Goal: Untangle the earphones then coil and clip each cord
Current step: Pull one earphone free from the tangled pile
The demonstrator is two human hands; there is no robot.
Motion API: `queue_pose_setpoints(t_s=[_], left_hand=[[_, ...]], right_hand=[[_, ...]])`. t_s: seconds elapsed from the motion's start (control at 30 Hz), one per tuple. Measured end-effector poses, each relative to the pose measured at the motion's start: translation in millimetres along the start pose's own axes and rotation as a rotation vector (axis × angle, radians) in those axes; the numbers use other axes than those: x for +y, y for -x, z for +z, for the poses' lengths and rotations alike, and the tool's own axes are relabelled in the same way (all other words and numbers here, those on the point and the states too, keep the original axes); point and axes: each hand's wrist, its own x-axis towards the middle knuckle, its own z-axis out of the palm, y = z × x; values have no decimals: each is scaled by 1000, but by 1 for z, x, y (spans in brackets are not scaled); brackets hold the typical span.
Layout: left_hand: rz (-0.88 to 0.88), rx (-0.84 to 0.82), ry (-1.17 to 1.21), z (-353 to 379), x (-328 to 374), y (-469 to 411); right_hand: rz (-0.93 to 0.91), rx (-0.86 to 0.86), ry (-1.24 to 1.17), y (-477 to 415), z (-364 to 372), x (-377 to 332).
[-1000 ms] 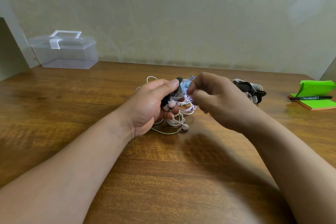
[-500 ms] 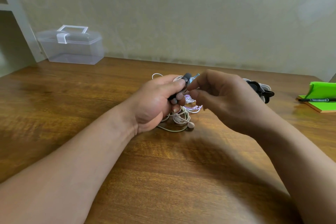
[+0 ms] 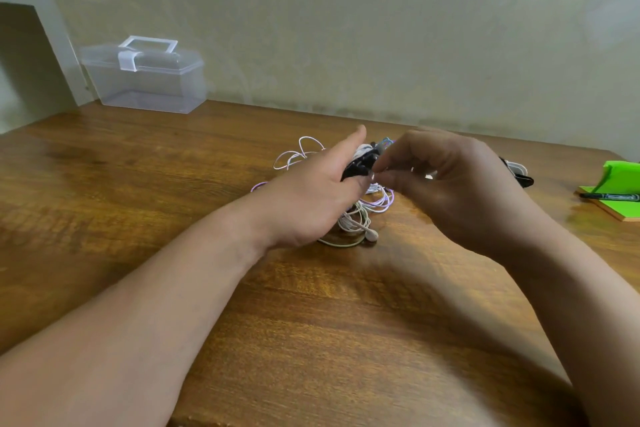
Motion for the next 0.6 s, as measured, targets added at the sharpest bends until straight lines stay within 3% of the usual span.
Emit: queue_pose_setpoints(t_s=[0.17,0.4,0.6], left_hand=[[64,-51,-142,4,3,0],[151,-65,-67,8,8,9],[118,-52,29,2,6,10]], right_hand=[[-33,-11,-32,1,1,-2],[86,-105,-236,-3,4,8],[131,-173,-385,-4,0,11]])
